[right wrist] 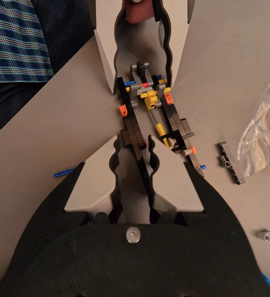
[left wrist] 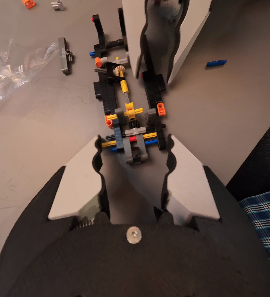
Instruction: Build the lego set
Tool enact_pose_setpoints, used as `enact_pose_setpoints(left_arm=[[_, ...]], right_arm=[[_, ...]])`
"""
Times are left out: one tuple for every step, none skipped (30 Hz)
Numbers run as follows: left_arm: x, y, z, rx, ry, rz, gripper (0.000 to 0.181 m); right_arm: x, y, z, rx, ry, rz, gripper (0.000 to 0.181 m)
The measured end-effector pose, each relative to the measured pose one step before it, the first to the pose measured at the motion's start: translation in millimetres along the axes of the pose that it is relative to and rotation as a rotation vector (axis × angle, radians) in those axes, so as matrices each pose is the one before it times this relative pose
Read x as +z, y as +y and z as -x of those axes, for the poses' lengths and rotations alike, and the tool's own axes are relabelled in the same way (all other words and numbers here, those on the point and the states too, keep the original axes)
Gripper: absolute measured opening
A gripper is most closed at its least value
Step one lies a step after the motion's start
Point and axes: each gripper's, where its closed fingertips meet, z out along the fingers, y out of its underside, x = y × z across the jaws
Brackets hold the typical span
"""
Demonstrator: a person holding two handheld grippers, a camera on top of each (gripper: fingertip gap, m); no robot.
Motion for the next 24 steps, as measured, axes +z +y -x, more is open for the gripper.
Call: enact_pose_setpoints(left_arm=[[-0.8, 0.99, 0.94, 0.0013, -0.0035, 0.0044, 0.083], [-0.81, 1.28, 0.07, 0.0001, 0.0007, 0.0065, 0.085], [-1.13, 1.45, 0.51, -0.0001, -0.0032, 0.0083, 0.088], [-1.34, 1.46, -0.11, 0.0033, -0.0017, 0.0074, 0.09], [-1.38, 1.21, -0.27, 0.0027, -0.0015, 0.005, 0.091], [-1.14, 1.47, -0.35, 0.0022, -0.0001, 0.0061, 0.092], [-0.89, 1.1, -0.52, 0.0016, 0.0024, 0.0044, 0.092], [-0.8, 1.13, -0.21, 0.0001, 0.0023, 0.0062, 0.092], [-0.59, 0.7, -0.36, 0.0008, 0.0035, 0.0055, 0.092], [-0.39, 0.49, -0.14, 0.0016, 0.0007, 0.0033, 0.092], [-0.09, -0.08, -0.26, 0.0016, 0.0001, -0.0002, 0.091], [0.16, -0.07, -0.92, 0.0006, 0.0034, -0.0002, 0.09], [0.05, -0.1, -0.16, 0.0003, 0.0003, -0.0006, 0.09], [-0.02, 0.04, 0.3, 0.0005, -0.0009, 0.0002, 0.09], [-0.15, 0.21, 0.24, -0.0005, 0.0009, 0.0004, 0.09], [0.0, 0.31, 0.22, -0.002, 0.0018, -0.0004, 0.09], [-0.06, 0.21, 0.15, -0.0028, 0.0018, -0.0006, 0.09], [0.02, 0.27, -0.12, -0.0017, 0.0023, -0.0004, 0.089], [-0.23, 0.26, -0.02, -0.0004, 0.0011, -0.0002, 0.089], [-0.32, 0.24, 0.05, 0.0009, 0.0003, 0.0002, 0.089], [-0.34, 0.27, -0.05, 0.0012, 0.0012, 0.0005, 0.089], [-0.33, 0.43, -0.27, 0.0014, 0.0033, 0.0007, 0.088], [-0.35, 0.27, -0.37, 0.003, 0.0028, 0.0002, 0.087], [-0.34, 0.25, -0.46, 0.0035, 0.0027, 0.0002, 0.086]], right_arm=[[-1.75, -0.54, -0.23, -0.0027, 0.0023, -0.0022, 0.034], [-1.88, -0.94, 0.16, -0.0021, 0.0013, -0.0034, 0.035], [-1.87, -0.83, -0.01, -0.0025, 0.0026, 0.0005, 0.04], [-1.94, -1.13, -0.28, -0.0053, 0.0057, 0.0017, 0.043], [-1.96, -1.87, -0.52, -0.0061, 0.0069, -0.0008, 0.045], [-1.5, -2.38, -0.7, -0.0046, 0.0066, -0.002, 0.047], [-0.85, -2.1, -0.91, -0.0037, 0.0051, 0.0005, 0.049], [-0.37, -1.15, -0.89, -0.0039, 0.0037, 0.0066, 0.051], [0.02, -0.5, -0.6, -0.0059, 0.002, 0.01, 0.053], [0.16, -0.68, -0.58, -0.007, 0.001, 0.0075, 0.053], [0.23, -0.93, -0.33, -0.0054, -0.0003, 0.005, 0.053], [0.4, -0.91, -0.51, -0.0033, -0.0002, 0.0053, 0.053], [0.45, -0.61, -0.59, -0.0023, 0.0004, 0.0062, 0.056], [0.58, -0.69, -0.69, -0.0036, 0.0005, 0.0052, 0.056], [0.46, -1.04, -0.39, -0.0053, 0.0003, 0.0034, 0.056], [0.58, -0.77, -0.46, -0.0035, -0.0002, 0.0045, 0.056], [0.43, -0.13, -0.3, -0.0025, -0.0009, 0.0074, 0.056], [0.23, -0.2, 0.38, -0.0035, -0.0037, 0.0065, 0.053], [-0.02, -0.79, 1.17, -0.0025, -0.0064, 0.0006, 0.049], [0.12, -0.99, 1.48, -0.0009, -0.0076, -0.0024, 0.047], [0.29, -0.45, 1.47, -0.0004, -0.007, -0.0004, 0.045], [0.69, 0.17, 1.71, -0.0007, -0.0086, 0.0024, 0.045], [1.01, 0.48, 2.21, -0.0021, -0.0112, 0.0042, 0.04], [1.24, 0.72, 1.82, -0.0016, -0.0097, 0.0043, 0.038]])
